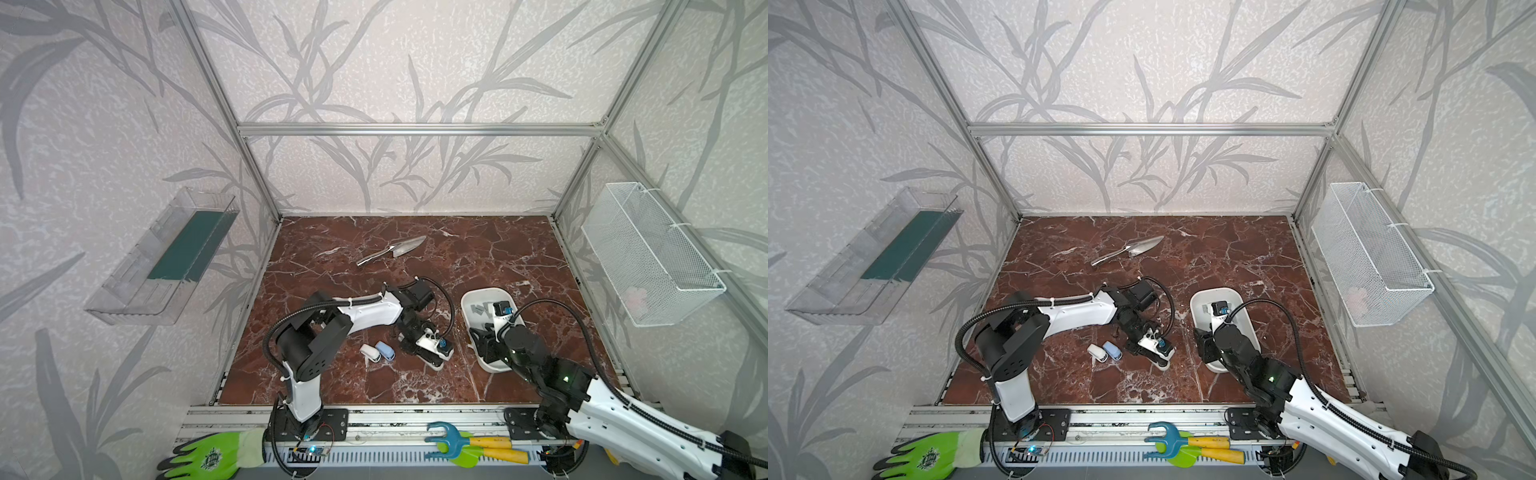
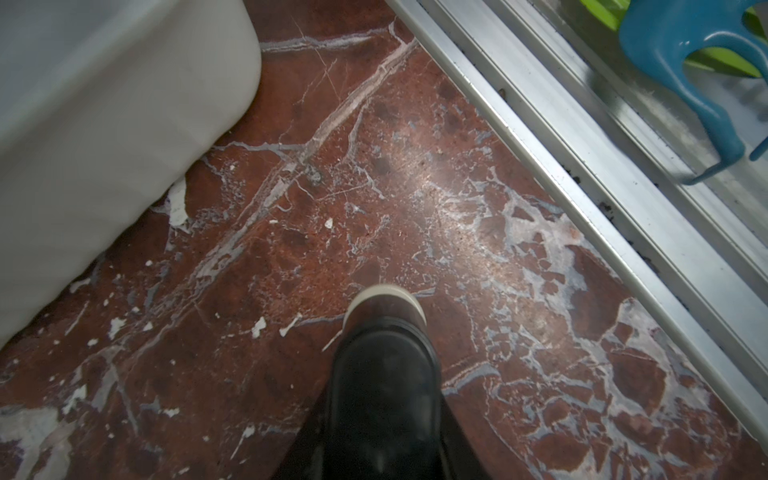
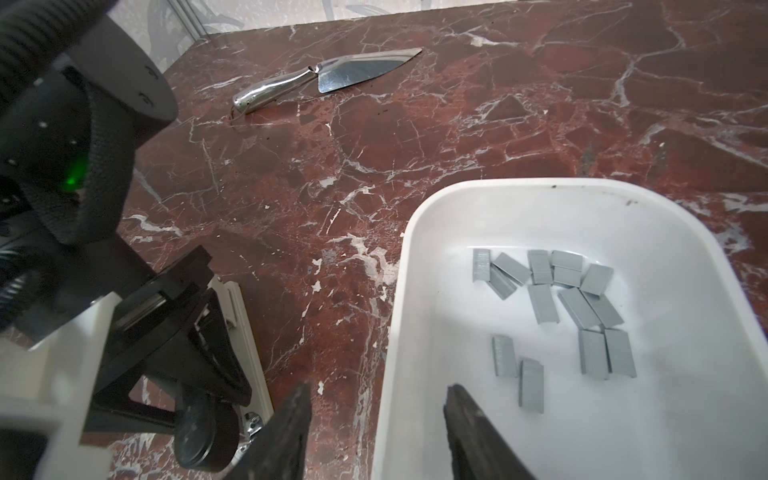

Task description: Load the staples into the stapler

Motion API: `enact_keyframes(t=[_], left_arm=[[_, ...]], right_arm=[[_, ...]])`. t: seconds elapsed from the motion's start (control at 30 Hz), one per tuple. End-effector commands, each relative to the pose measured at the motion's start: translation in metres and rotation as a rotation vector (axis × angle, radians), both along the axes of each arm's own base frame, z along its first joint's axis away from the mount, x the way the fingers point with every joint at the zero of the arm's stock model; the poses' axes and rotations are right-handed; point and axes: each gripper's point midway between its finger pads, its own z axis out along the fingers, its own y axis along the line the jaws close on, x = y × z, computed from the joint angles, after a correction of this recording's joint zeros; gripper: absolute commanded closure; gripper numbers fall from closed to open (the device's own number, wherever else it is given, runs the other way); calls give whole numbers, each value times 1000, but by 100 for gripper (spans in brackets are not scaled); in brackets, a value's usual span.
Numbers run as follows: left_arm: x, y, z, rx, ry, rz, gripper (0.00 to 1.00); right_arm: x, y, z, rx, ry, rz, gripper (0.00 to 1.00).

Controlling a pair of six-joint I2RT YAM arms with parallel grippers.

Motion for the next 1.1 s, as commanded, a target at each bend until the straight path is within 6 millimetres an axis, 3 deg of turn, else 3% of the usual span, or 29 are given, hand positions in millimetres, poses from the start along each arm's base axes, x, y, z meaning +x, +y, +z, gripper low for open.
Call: enact_keyframes(t=[0.0,0.17,0.8,0.97,1.07], left_arm=[[-6,-1,26,-59,3,-39,68],[-6,1,29,-66,9,-27,59],[-4,-5,20,-56,42,-23,56],[-3,-6,20,-60,39,-27,59],[-3,-7,21,-57,41,-34,69]], right_arm=[[-2,11,10,49,-49,68,48],[-7,22,13,71,-53,128,47],[-6,23,10,65,-45,131,47],[-6,23,9,62,-45,128,47],[-6,22,9,62,-46,127,47]])
